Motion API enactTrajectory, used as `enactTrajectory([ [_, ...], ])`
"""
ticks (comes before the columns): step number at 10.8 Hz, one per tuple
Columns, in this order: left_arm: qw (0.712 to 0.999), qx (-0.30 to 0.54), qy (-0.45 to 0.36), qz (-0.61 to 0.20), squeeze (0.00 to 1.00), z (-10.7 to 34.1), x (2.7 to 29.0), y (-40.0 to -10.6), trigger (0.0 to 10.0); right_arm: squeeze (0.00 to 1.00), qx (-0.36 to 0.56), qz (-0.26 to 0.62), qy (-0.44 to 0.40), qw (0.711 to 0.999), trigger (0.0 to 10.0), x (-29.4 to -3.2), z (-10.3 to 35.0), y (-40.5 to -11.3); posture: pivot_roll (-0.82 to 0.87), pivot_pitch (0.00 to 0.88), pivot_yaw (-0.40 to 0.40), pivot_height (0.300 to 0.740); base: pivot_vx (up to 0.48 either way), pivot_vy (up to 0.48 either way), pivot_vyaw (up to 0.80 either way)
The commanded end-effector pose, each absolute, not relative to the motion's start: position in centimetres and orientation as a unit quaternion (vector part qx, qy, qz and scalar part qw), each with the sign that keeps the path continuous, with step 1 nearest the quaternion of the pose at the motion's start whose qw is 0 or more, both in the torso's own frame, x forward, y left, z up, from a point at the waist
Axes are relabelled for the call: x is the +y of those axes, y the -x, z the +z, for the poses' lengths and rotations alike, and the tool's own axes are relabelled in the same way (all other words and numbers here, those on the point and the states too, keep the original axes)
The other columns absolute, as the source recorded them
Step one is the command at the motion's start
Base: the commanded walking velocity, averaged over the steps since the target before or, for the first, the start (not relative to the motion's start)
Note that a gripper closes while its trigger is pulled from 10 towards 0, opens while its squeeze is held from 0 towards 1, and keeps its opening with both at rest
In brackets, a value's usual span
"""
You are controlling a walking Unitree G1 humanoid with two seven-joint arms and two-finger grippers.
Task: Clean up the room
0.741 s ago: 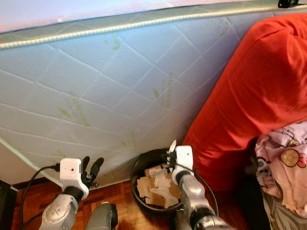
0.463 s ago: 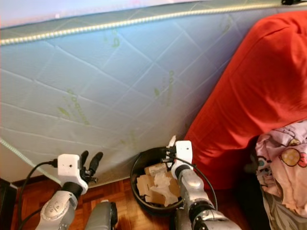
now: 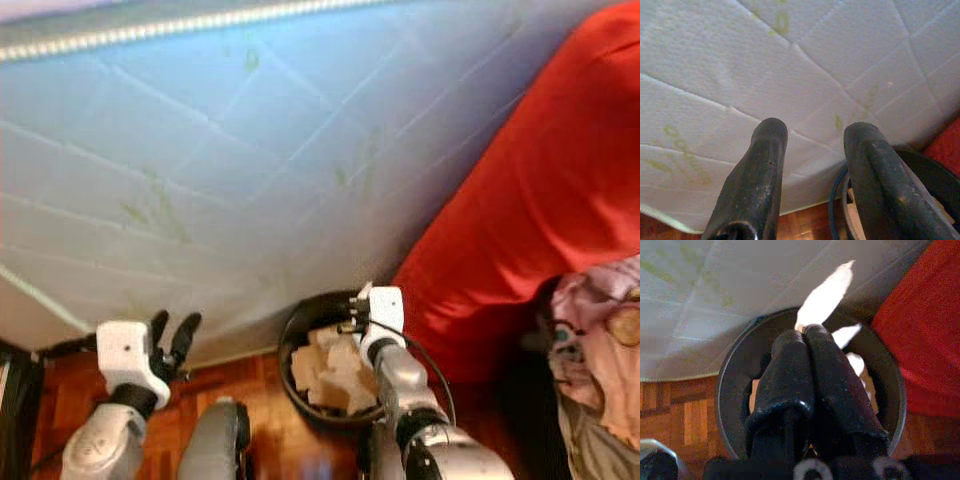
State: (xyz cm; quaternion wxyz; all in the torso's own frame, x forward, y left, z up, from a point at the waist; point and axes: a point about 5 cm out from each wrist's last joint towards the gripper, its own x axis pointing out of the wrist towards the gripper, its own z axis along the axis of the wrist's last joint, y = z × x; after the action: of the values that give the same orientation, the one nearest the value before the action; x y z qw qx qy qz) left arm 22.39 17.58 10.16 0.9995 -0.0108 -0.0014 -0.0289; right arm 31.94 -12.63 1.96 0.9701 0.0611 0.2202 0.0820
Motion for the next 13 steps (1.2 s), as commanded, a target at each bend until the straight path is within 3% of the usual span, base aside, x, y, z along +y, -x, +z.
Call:
enactTrajectory([
  [1, 1.000, 0.008, 0.013, -0.027, 0.00, 10.3, 17.4, -21.8, 10.0, 0.00, 0.237, 0.084, -0.058, 0.966, 10.0, -12.6, 1.5, -31.6, 0.30, 0.284, -0.030, 0.628, 0.000, 0.000, 0.00],
  [4, 0.999, 0.012, 0.022, -0.020, 0.00, 11.1, 16.7, -20.5, 10.0, 0.00, 0.245, 0.114, -0.042, 0.962, 10.0, -12.2, 2.0, -32.2, 0.33, 0.329, -0.044, 0.628, 0.000, 0.000, 0.00],
  [8, 0.999, 0.031, 0.031, -0.013, 0.00, 11.2, 16.0, -18.8, 10.0, 0.00, 0.263, 0.220, 0.085, 0.935, 10.0, -9.9, 1.8, -31.8, 0.34, 0.395, -0.054, 0.628, 0.000, 0.000, 0.00],
  [9, 0.999, 0.033, 0.032, -0.012, 0.00, 11.3, 15.9, -18.7, 10.0, 0.00, 0.256, 0.237, 0.082, 0.934, 10.0, -9.2, 2.0, -31.8, 0.34, 0.402, -0.054, 0.628, 0.000, 0.000, 0.00],
  [10, 0.999, 0.035, 0.033, -0.012, 0.00, 11.4, 15.9, -18.7, 10.0, 1.00, 0.252, 0.247, 0.090, 0.931, 10.0, -8.6, 2.1, -31.8, 0.34, 0.407, -0.054, 0.628, 0.000, 0.000, 0.00],
  [13, 0.999, 0.041, 0.033, -0.011, 0.00, 11.6, 15.7, -18.3, 10.0, 1.00, 0.249, 0.265, 0.130, 0.923, 10.0, -7.5, 1.8, -31.3, 0.34, 0.423, -0.051, 0.628, 0.000, 0.000, 0.00],
])
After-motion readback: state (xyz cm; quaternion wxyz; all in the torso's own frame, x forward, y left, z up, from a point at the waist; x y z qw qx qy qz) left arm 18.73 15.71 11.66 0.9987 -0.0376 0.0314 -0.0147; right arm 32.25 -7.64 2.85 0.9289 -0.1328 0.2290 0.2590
